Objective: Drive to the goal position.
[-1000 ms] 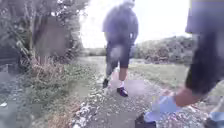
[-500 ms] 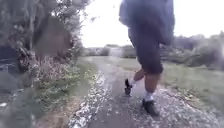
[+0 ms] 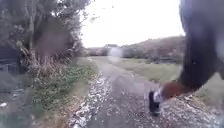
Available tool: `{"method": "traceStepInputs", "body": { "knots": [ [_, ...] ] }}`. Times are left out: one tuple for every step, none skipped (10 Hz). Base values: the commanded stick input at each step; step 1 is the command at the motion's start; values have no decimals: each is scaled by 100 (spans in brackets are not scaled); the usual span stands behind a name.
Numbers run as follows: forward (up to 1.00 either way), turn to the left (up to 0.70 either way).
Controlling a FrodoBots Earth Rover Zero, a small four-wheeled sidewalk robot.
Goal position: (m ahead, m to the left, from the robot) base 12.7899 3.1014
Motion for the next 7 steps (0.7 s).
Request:
{"method": "traceStepInputs", "body": {
  "knots": [
    [70, 0],
    [70, -1],
    [70, -14],
    [70, -14],
    [70, -14],
    [70, -14],
    [70, -14]
  ]
}}
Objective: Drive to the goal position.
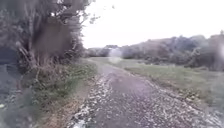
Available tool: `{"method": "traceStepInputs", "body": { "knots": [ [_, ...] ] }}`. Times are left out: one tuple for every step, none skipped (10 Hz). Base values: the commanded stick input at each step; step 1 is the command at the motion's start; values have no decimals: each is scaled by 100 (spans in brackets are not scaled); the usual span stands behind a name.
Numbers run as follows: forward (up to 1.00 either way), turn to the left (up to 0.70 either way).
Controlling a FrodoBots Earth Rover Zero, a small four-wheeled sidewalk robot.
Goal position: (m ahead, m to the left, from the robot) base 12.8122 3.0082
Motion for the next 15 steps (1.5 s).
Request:
{"method": "traceStepInputs", "body": {
  "knots": [
    [70, -14],
    [70, -14],
    [70, -14],
    [70, -14],
    [70, -13],
    [70, -13],
    [70, -13],
    [70, -13],
    [70, -13],
    [70, -13],
    [70, -12],
    [70, -10],
    [70, -3],
    [70, 0],
    [70, 0]
  ]
}}
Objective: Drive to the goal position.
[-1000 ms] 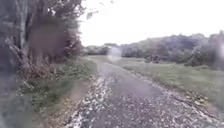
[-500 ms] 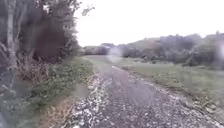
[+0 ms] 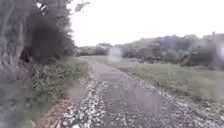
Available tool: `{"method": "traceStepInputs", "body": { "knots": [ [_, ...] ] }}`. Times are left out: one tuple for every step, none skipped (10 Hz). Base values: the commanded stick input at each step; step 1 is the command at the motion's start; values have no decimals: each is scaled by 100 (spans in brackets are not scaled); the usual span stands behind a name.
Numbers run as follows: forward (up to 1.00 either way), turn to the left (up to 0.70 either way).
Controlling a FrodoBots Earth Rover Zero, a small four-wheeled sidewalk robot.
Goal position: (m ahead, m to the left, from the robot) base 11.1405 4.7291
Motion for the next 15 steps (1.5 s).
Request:
{"method": "traceStepInputs", "body": {
  "knots": [
    [70, 0],
    [70, 0],
    [70, 0],
    [70, 0],
    [70, 0],
    [70, 0],
    [70, 0],
    [70, 0],
    [70, 1],
    [70, 2],
    [70, 8],
    [70, 14],
    [70, 14],
    [70, 14],
    [70, 14]
  ]
}}
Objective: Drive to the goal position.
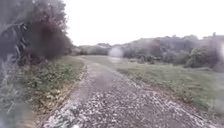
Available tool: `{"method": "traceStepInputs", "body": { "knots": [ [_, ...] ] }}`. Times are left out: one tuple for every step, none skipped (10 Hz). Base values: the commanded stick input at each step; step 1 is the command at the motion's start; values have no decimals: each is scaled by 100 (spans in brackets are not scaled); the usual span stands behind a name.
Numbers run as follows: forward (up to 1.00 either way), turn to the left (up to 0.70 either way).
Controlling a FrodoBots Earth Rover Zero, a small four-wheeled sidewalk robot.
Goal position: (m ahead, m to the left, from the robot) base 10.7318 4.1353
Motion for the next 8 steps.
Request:
{"method": "traceStepInputs", "body": {
  "knots": [
    [70, 14],
    [70, 12],
    [70, 3],
    [70, 0],
    [70, 0],
    [70, 0],
    [70, 0],
    [70, 0]
  ]
}}
